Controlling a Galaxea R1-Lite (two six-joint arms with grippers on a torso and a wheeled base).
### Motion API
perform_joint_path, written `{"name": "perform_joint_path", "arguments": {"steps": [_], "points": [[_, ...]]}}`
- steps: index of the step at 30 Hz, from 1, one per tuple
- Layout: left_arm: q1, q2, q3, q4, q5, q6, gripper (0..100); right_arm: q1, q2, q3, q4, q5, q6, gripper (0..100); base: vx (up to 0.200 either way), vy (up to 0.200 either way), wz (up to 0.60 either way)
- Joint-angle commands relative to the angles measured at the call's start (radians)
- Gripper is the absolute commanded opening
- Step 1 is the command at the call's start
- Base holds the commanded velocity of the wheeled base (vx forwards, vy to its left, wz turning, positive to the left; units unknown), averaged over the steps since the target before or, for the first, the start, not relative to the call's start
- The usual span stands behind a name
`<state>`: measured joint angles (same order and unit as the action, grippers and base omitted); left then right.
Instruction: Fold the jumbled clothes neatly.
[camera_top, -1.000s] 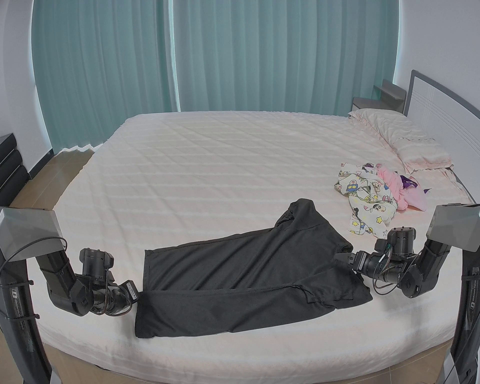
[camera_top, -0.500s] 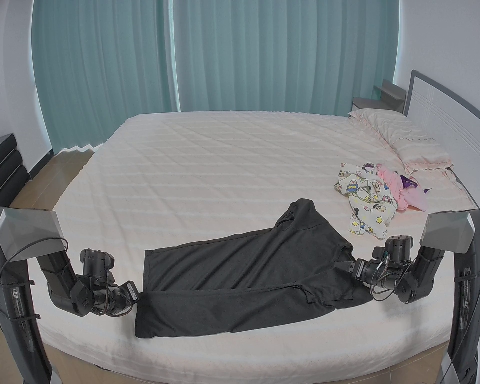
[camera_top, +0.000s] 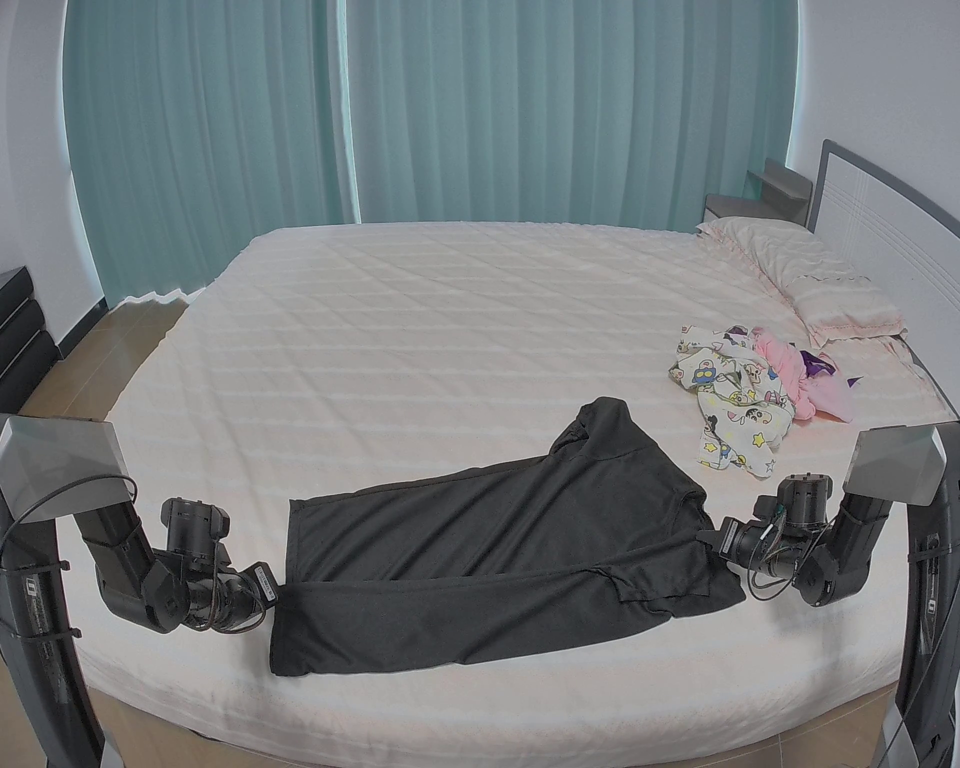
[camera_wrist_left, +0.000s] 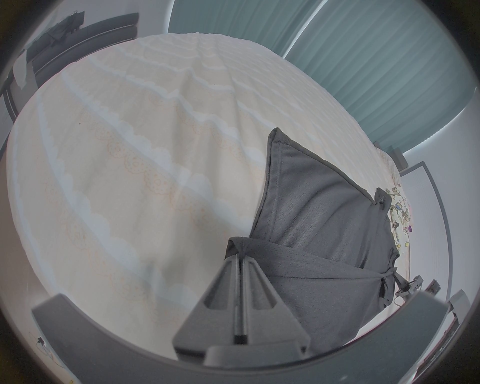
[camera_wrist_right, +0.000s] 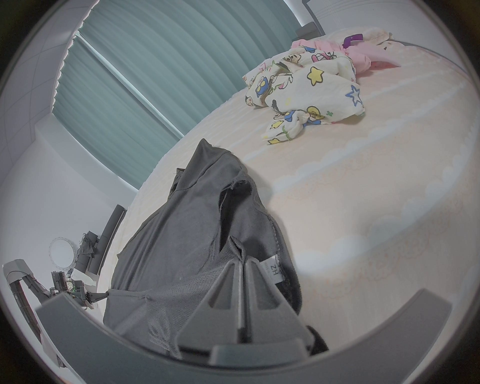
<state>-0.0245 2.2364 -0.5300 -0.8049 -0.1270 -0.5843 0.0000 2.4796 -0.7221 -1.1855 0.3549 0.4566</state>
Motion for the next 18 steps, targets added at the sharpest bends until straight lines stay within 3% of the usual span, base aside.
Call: {"name": "perform_joint_path", "arguments": {"steps": [1, 7, 8, 9, 10, 18], "points": [[0.000, 0.002, 0.001, 0.000, 0.001, 0.001, 0, -0.003, 0.005, 0.009, -0.023, -0.001, 0.001, 0, 0.000, 0.000, 0.00], [0.000, 0.002, 0.001, 0.001, 0.001, 0.003, 0, 0.000, 0.005, 0.026, -0.040, -0.002, -0.001, 0, 0.000, 0.000, 0.00], [0.000, 0.002, 0.002, 0.001, 0.001, 0.003, 100, 0.000, 0.004, 0.026, -0.039, -0.002, -0.001, 0, 0.000, 0.000, 0.00], [0.000, 0.002, 0.002, 0.001, 0.001, 0.003, 100, 0.003, 0.004, 0.026, -0.039, -0.002, -0.001, 0, 0.000, 0.000, 0.00], [0.000, 0.002, 0.002, 0.001, 0.001, 0.003, 100, 0.005, 0.005, 0.026, -0.039, -0.002, -0.001, 100, 0.000, 0.000, 0.00], [0.000, 0.002, 0.005, 0.000, 0.000, 0.001, 100, -0.006, -0.005, 0.047, -0.042, -0.002, 0.002, 100, 0.000, 0.000, 0.00]]}}
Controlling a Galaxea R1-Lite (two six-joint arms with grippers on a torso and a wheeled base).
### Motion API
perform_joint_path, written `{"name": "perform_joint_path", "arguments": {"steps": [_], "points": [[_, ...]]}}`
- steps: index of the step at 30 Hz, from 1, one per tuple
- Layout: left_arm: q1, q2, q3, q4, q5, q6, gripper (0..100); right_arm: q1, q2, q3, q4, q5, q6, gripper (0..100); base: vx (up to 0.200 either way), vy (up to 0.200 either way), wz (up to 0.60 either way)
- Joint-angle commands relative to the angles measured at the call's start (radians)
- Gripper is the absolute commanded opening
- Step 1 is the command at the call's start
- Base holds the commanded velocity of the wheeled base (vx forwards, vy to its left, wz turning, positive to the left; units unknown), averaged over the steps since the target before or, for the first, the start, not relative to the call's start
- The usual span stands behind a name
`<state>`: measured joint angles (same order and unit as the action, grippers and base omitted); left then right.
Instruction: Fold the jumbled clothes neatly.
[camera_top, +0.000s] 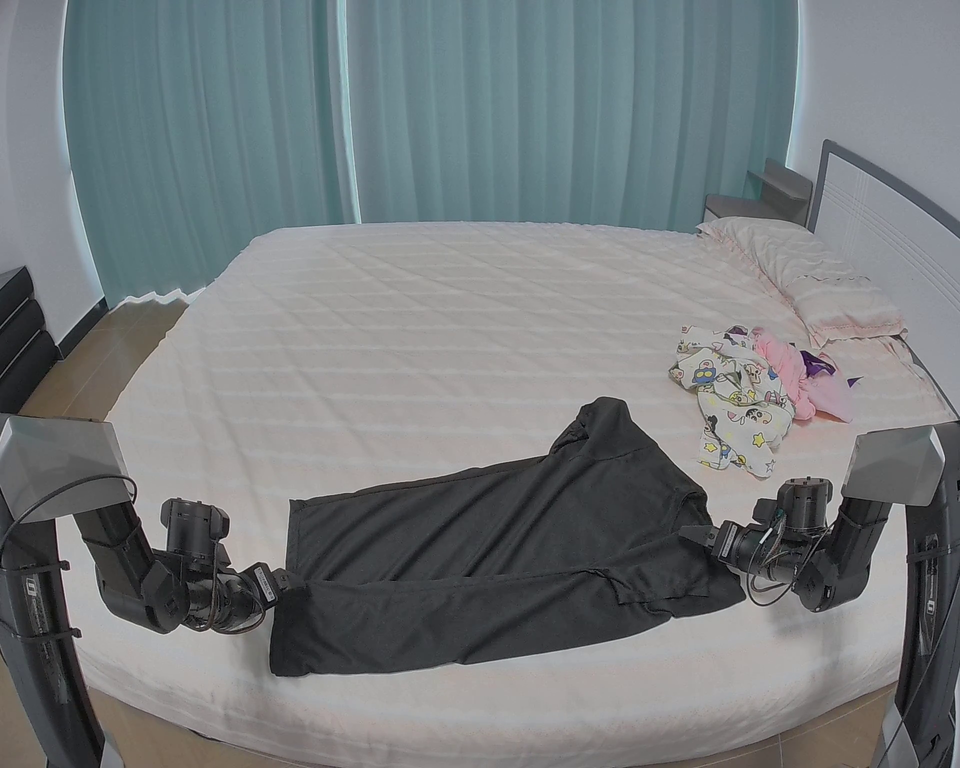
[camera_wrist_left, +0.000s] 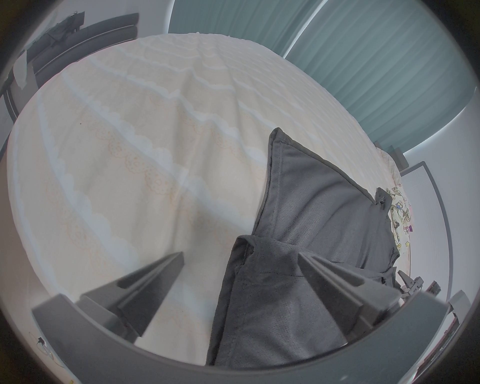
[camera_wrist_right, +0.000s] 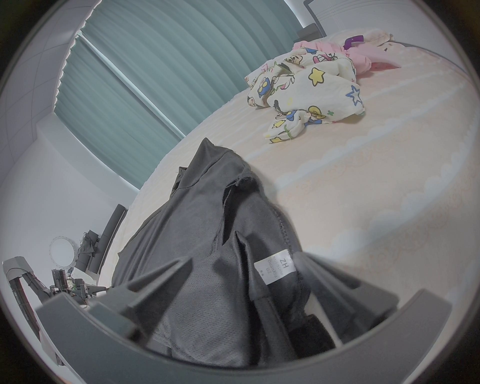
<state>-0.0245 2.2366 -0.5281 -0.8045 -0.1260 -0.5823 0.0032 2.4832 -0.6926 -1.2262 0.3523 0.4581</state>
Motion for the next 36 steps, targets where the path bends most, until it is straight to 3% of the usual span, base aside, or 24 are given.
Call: {"name": "perform_joint_path", "arguments": {"steps": [1, 4, 6, 9, 14, 31, 36], "points": [[0.000, 0.001, 0.002, -0.001, -0.001, -0.001, 100, -0.011, -0.010, 0.018, -0.003, 0.000, 0.001, 100, 0.000, 0.000, 0.00], [0.006, -0.006, -0.001, -0.002, -0.004, -0.007, 100, -0.032, -0.050, 0.022, -0.001, 0.002, 0.033, 100, 0.000, 0.000, 0.00], [0.028, -0.025, -0.006, -0.004, -0.020, -0.016, 100, -0.040, -0.089, 0.025, 0.001, 0.010, 0.116, 100, 0.000, 0.000, 0.00], [0.049, -0.041, -0.004, -0.005, -0.077, -0.044, 100, -0.042, -0.106, 0.025, 0.001, 0.042, 0.172, 100, 0.000, 0.000, 0.00], [0.040, -0.046, -0.009, -0.042, -0.090, -0.123, 100, -0.034, -0.113, 0.047, -0.003, 0.056, 0.182, 100, 0.000, 0.000, 0.00], [0.023, -0.046, -0.010, -0.050, -0.081, -0.131, 100, -0.028, -0.112, 0.064, -0.009, 0.071, 0.177, 100, 0.000, -0.176, 0.00], [0.023, -0.049, -0.030, -0.050, -0.073, -0.154, 100, -0.026, -0.110, 0.062, -0.007, 0.070, 0.177, 100, 0.000, 0.000, 0.00]]}}
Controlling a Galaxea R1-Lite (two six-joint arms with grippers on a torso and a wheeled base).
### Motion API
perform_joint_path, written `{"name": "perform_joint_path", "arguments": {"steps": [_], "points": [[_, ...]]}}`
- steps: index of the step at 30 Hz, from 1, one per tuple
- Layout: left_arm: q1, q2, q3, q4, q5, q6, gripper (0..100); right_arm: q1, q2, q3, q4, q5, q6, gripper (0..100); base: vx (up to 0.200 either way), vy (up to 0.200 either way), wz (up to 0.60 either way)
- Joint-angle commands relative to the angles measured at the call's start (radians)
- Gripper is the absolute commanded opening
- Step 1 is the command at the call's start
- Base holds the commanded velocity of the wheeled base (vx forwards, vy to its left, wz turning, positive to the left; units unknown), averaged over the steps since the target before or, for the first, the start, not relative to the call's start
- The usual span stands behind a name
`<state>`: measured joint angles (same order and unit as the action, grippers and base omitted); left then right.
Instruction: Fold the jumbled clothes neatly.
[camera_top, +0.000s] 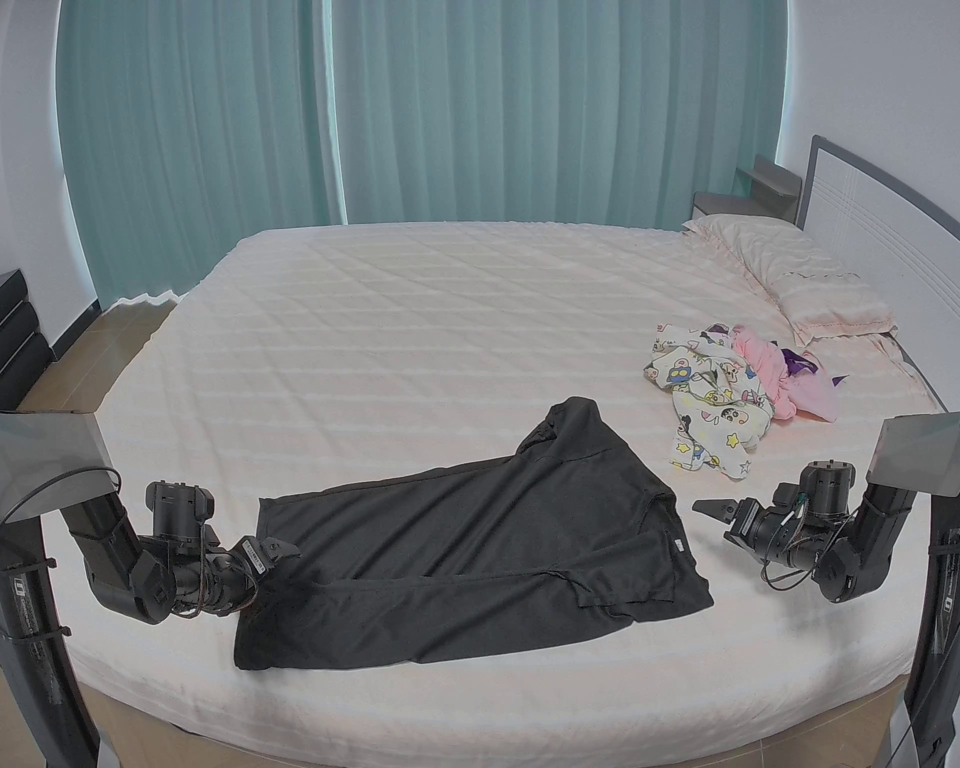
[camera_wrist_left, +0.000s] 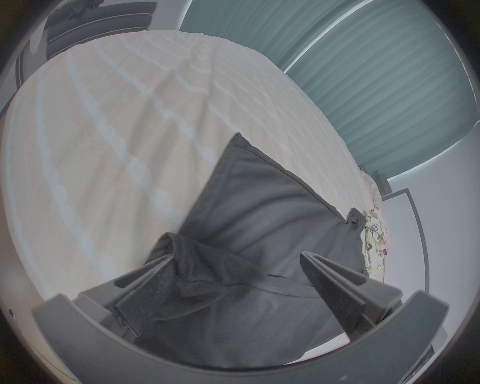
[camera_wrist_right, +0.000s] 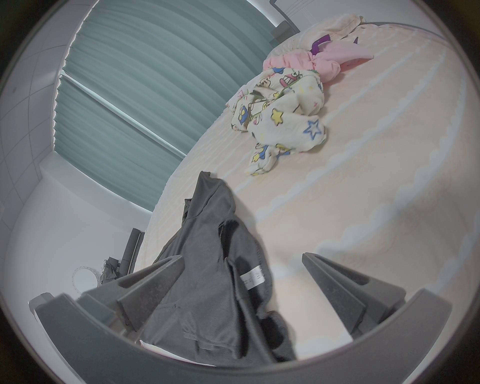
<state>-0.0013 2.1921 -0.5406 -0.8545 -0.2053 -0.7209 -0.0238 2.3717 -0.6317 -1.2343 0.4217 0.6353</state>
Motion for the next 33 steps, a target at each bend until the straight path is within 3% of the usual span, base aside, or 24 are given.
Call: {"name": "perform_joint_path", "arguments": {"steps": [1, 5, 13, 17, 20, 22, 27, 33], "points": [[0.000, -0.006, -0.025, 0.005, 0.017, -0.029, 100, 0.002, 0.001, 0.003, 0.001, -0.001, 0.000, 100, 0.000, 0.000, 0.00], [0.010, -0.011, -0.044, -0.001, 0.055, -0.077, 100, 0.010, 0.001, 0.004, -0.001, -0.008, -0.002, 100, 0.050, 0.000, 0.00], [0.033, -0.025, -0.050, -0.001, 0.050, -0.081, 100, 0.010, 0.003, 0.007, 0.001, -0.008, -0.006, 100, 0.200, 0.000, 0.00], [0.035, -0.031, -0.041, 0.011, 0.049, -0.075, 100, 0.010, 0.004, 0.007, 0.001, -0.008, -0.006, 100, 0.000, 0.000, 0.00], [0.033, -0.066, -0.019, 0.135, 0.043, 0.029, 100, 0.010, 0.004, 0.007, 0.001, -0.008, -0.008, 100, 0.000, 0.000, 0.00], [0.041, -0.111, -0.038, 0.361, 0.053, 0.196, 100, 0.010, 0.004, 0.007, 0.001, -0.008, -0.009, 100, 0.000, 0.000, 0.00], [0.053, -0.192, -0.071, 0.511, 0.081, 0.221, 100, 0.012, 0.006, 0.009, 0.001, -0.008, -0.009, 100, 0.000, 0.000, 0.00], [0.053, -0.221, -0.061, 0.526, 0.138, 0.230, 100, 0.018, 0.011, 0.015, -0.001, -0.008, -0.011, 100, 0.000, 0.000, 0.00]]}}
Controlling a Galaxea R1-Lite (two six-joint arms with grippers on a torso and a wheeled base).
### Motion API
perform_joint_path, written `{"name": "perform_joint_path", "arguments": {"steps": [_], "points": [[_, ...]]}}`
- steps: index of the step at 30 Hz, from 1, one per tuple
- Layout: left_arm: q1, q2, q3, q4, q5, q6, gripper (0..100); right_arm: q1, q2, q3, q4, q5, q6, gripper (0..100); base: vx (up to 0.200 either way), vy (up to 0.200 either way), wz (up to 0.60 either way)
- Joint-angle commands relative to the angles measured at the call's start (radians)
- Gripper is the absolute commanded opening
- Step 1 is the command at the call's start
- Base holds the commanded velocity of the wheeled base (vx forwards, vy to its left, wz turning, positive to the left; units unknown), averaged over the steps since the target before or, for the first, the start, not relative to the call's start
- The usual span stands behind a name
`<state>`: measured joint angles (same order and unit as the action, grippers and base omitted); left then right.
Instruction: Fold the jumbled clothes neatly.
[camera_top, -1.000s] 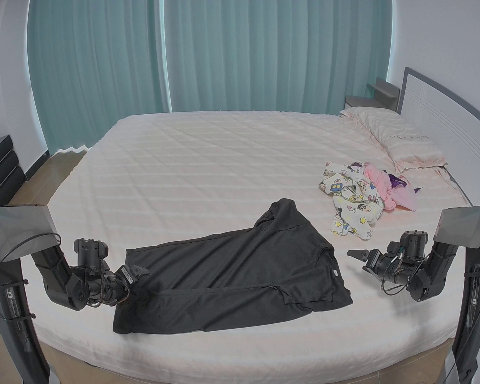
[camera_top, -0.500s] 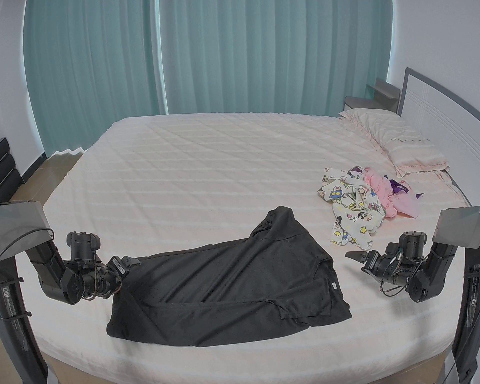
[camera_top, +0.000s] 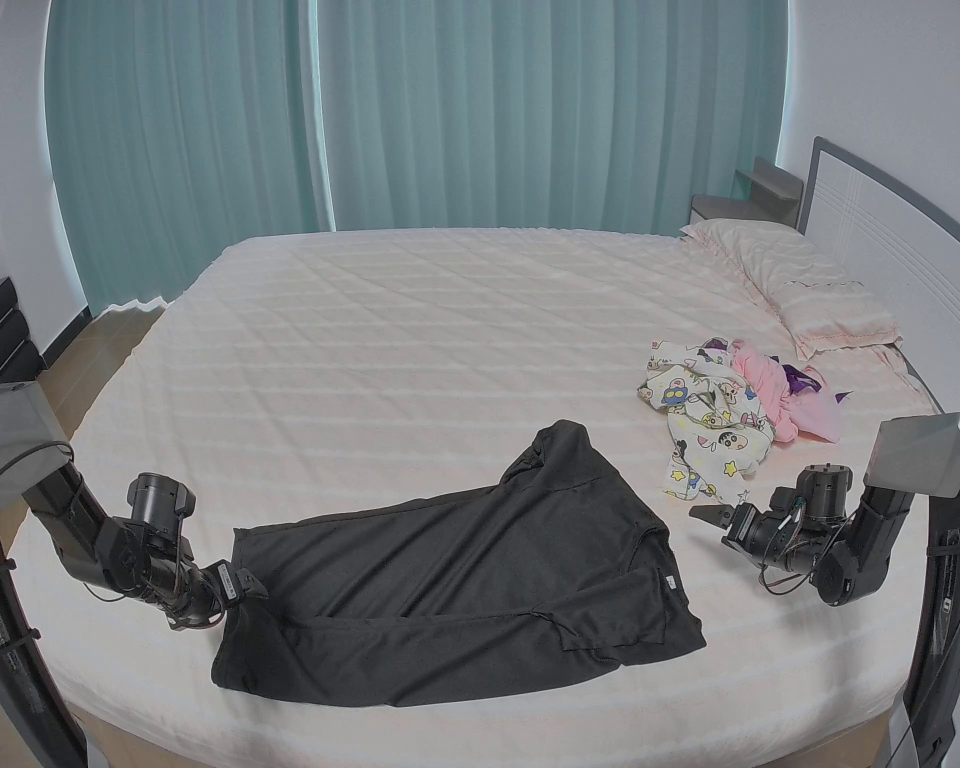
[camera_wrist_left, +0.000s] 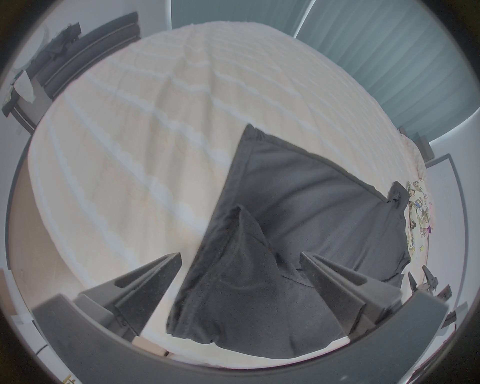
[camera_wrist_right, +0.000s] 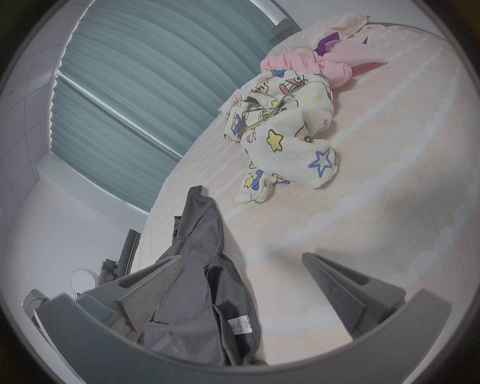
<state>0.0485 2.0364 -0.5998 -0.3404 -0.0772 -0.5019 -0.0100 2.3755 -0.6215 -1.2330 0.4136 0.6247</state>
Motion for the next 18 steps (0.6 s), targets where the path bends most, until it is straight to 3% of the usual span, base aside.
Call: {"name": "perform_joint_path", "arguments": {"steps": [1, 4, 7, 9, 10, 11, 14, 18], "points": [[0.002, -0.068, 0.002, 0.020, 0.010, 0.019, 100, 0.004, 0.007, 0.005, -0.002, 0.001, 0.000, 100, 0.000, 0.000, 0.00], [0.008, -0.084, 0.025, 0.037, -0.024, 0.080, 100, 0.004, 0.008, 0.006, -0.002, 0.001, -0.003, 100, 0.000, 0.000, 0.00], [0.056, -0.088, 0.075, 0.018, -0.127, 0.178, 100, 0.004, 0.008, 0.011, -0.002, 0.001, -0.005, 100, 0.000, 0.000, 0.00], [0.120, -0.084, 0.117, 0.001, -0.279, 0.318, 100, 0.016, 0.008, 0.019, -0.002, 0.001, -0.016, 100, 0.000, 0.000, 0.00], [0.120, -0.084, 0.117, 0.001, -0.279, 0.318, 100, 0.016, 0.008, 0.019, -0.002, 0.001, -0.016, 100, 0.000, 0.000, 0.00], [0.157, -0.077, 0.135, -0.002, -0.320, 0.402, 100, 0.018, 0.008, 0.020, -0.002, 0.001, -0.020, 100, 0.000, 0.000, 0.00], [0.206, -0.062, 0.156, 0.001, -0.331, 0.522, 100, 0.018, 0.008, 0.020, -0.002, 0.001, -0.023, 100, 0.000, 0.000, 0.00], [0.209, -0.048, 0.153, 0.001, -0.334, 0.559, 100, 0.018, 0.008, 0.020, -0.002, 0.001, -0.025, 100, 0.000, 0.000, 0.00]]}}
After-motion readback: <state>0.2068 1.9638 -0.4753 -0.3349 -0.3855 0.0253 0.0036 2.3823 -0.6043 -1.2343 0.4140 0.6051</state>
